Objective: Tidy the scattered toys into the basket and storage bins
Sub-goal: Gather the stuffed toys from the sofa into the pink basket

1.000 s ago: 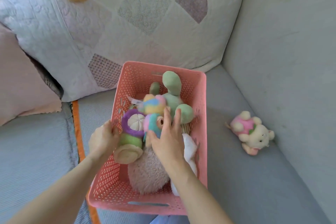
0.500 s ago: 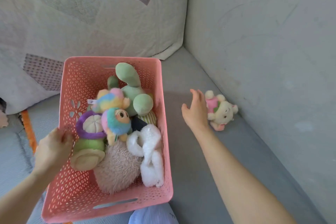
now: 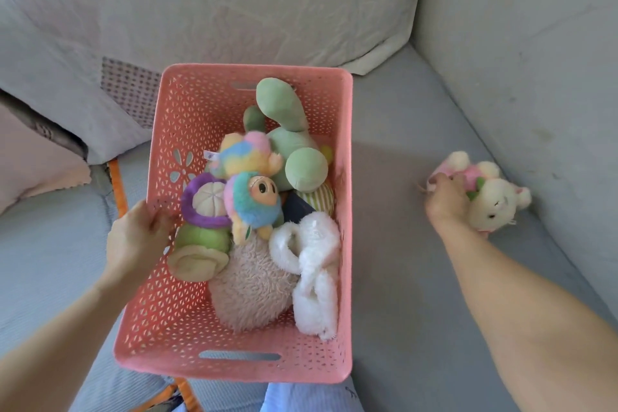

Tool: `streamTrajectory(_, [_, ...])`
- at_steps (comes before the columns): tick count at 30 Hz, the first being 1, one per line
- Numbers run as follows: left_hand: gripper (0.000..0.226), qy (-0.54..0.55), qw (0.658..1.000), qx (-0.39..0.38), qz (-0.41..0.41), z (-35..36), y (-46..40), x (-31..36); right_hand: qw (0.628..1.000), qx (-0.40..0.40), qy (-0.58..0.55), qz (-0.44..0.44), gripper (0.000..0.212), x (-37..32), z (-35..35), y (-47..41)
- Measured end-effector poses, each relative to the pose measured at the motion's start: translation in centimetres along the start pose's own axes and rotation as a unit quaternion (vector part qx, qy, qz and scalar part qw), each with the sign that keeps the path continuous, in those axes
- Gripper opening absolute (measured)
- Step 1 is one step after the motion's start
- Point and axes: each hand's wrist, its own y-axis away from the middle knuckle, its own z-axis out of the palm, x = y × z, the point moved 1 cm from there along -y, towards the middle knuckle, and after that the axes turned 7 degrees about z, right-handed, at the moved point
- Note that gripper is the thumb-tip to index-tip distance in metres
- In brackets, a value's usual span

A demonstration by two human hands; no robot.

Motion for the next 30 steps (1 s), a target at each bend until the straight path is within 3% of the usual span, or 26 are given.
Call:
streamTrajectory(5, [0.022,-0.006,1.000,0.016,0.016,0.0,-0.1,-0.4,0.997,0.073,-0.003,-0.015,0.025,-0.3,0.1,0.9])
streamTrajectory(9, [0.023,0.015,1.000,0.000,0.020,0.1,0.1,-0.6,0.979,0.168,-0.113,-0.037,0.019,-1.4,-2.4,4.5])
streamTrajectory(13, [0.021,0.083,0.996,-0.032,-0.011,-0.1,0.9,-0.5,0.892,0.294,-0.326,-0.110,0.018,-4.8,-8.4,12.8])
streamTrajectory(15, [0.020,0.117,0.992,-0.050,-0.027,-0.2,1.7,-0.8,0.823,0.365,-0.383,-0.209,0.016,-7.0,-11.2,18.1])
streamTrajectory(17, [0.020,0.136,0.987,-0.063,-0.053,-0.1,2.8,-1.5,0.774,0.371,-0.416,-0.300,0.014,-9.3,-12.8,22.5])
streamTrajectory(20, [0.021,0.154,0.983,-0.062,-0.080,-0.4,4.8,-2.2,0.751,0.296,-0.405,-0.430,0.012,-13.3,-11.8,27.9])
streamTrajectory(23, [0.024,0.185,0.976,-0.042,-0.112,-0.6,6.6,-3.1,0.777,0.137,-0.329,-0.519,0.011,-16.8,-9.1,31.5])
streamTrajectory(25, [0.023,0.210,0.968,-0.041,-0.134,-0.7,7.3,-4.2,0.809,-0.041,-0.098,-0.578,0.011,-17.9,-7.0,32.3])
streamTrajectory(27, [0.018,0.234,0.960,-0.042,-0.145,-0.9,7.9,-5.1,0.774,-0.220,0.176,-0.566,0.013,-17.4,-5.0,32.0])
streamTrajectory(29, [0.025,0.242,0.958,-0.036,-0.147,-1.5,8.6,-5.7,0.758,-0.284,0.247,-0.533,0.019,-16.3,-3.3,31.6])
streamTrajectory(30, [0.029,0.247,0.957,-0.038,-0.148,-1.7,8.7,-5.9,0.776,-0.273,0.224,-0.523,0.021,-16.0,-2.7,31.4])
